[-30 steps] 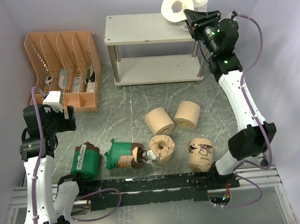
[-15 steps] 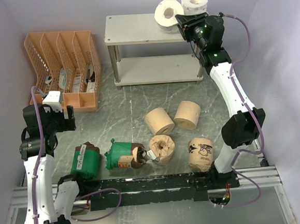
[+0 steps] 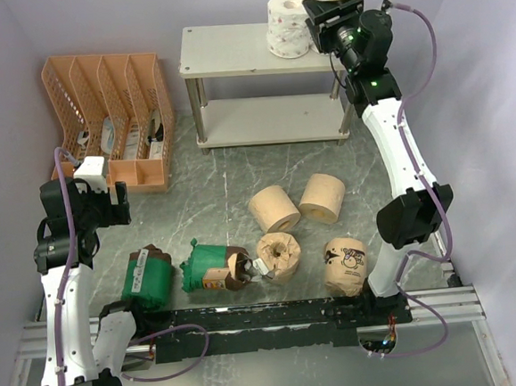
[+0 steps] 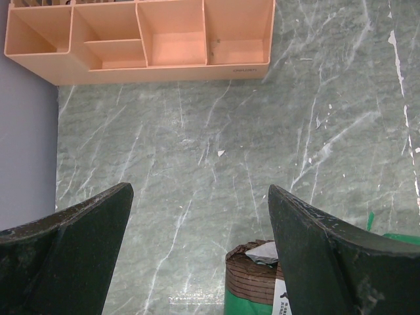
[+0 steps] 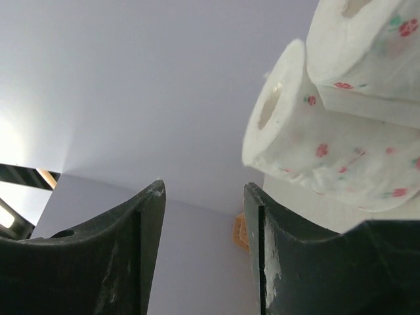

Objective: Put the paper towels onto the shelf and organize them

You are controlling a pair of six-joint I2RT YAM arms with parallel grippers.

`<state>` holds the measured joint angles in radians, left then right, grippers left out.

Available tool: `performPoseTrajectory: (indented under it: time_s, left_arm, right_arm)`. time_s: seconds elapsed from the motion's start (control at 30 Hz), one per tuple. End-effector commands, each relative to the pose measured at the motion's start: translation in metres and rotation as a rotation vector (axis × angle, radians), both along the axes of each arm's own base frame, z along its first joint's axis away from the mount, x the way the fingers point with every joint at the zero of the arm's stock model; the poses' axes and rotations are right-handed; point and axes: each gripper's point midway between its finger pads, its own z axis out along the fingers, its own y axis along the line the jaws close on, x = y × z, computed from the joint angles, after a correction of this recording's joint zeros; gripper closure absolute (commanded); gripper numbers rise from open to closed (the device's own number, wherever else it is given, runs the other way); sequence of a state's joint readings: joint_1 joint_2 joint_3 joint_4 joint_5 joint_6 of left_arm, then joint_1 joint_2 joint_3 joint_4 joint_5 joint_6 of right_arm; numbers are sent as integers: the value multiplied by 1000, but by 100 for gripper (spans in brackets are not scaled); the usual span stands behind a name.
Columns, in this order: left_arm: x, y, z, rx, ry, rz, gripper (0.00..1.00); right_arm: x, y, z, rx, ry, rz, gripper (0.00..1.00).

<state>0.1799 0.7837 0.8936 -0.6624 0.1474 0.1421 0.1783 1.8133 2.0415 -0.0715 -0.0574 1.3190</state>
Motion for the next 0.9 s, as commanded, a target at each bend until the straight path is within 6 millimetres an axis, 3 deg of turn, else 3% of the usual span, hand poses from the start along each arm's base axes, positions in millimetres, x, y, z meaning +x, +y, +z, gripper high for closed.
performPoseTrajectory:
  time_s: [0.0, 0.17, 0.23, 0.3, 0.33, 0.37, 0.4, 0.5, 0.6, 0.67, 0.77, 0.87]
  left_arm:
    - [2, -1, 13, 1, -34, -13, 5]
    - [3, -1, 12, -1, -32, -14, 5]
    - [3, -1, 12, 1, -31, -13, 5]
    - [2, 2, 12, 4, -32, 2, 5]
    - [3, 4, 11, 5, -29, 12, 5]
    - [4, 5, 9, 5, -23, 18, 5]
    - [5, 5, 7, 5, -16, 20, 5]
    - [6, 6, 4, 1, 0, 18, 5]
    - [6, 6, 3, -1, 6, 17, 5]
    - [7, 7, 1, -1, 11, 22, 5]
    - [8, 10, -1, -3, 21, 33, 5]
    - [8, 12, -3, -5, 27, 41, 5]
  right_arm:
    - [2, 2, 4, -13, -22, 3, 49]
    - [-15, 0, 16, -78, -75, 3, 32]
    - [-38, 13, 18, -192, -120, 50, 26]
    - [-71, 45, 2, -371, -144, 68, 14]
    - [-91, 61, -11, -471, -153, 60, 3]
    - [-114, 86, -35, -587, -148, 62, 0]
    - [-131, 96, -56, -674, -137, 52, 0]
    - [-160, 99, -135, -912, -29, 62, 0]
    - [-185, 111, -219, -1061, 87, 216, 6]
    - [-205, 122, -264, -1151, 134, 290, 7]
    - [-225, 116, -312, -1263, 235, 286, 6]
    - [-226, 102, -328, -1282, 280, 241, 5]
